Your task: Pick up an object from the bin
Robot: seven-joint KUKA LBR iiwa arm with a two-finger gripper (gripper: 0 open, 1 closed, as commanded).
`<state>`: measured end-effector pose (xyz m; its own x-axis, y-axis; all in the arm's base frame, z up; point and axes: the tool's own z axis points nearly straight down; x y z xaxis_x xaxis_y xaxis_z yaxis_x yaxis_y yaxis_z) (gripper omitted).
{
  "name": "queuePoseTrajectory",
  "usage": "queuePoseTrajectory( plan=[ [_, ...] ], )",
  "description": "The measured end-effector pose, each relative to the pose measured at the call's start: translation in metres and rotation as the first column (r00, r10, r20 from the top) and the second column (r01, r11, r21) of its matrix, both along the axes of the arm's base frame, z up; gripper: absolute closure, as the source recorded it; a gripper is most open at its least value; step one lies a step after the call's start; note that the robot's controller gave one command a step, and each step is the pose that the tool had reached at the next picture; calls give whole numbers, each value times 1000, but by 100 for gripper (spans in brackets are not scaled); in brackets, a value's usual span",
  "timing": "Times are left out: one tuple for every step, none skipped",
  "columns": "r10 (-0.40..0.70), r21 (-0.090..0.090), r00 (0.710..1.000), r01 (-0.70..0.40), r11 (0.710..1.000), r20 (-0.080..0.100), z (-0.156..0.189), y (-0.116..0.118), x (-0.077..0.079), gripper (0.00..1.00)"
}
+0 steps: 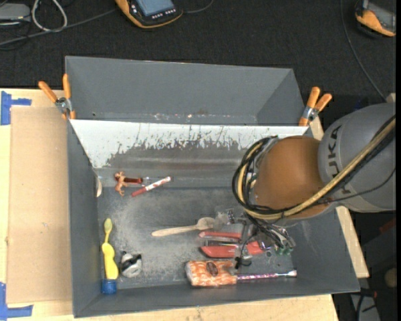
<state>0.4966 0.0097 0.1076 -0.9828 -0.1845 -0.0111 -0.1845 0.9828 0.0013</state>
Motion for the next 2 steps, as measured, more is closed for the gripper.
queuePoseTrajectory(
  plan=[
    [128, 0, 992, -128, 992, 15, -22, -8, -3, 0],
    [-104, 3, 995, 104, 995, 9, -33, -12, -3, 100]
  ],
)
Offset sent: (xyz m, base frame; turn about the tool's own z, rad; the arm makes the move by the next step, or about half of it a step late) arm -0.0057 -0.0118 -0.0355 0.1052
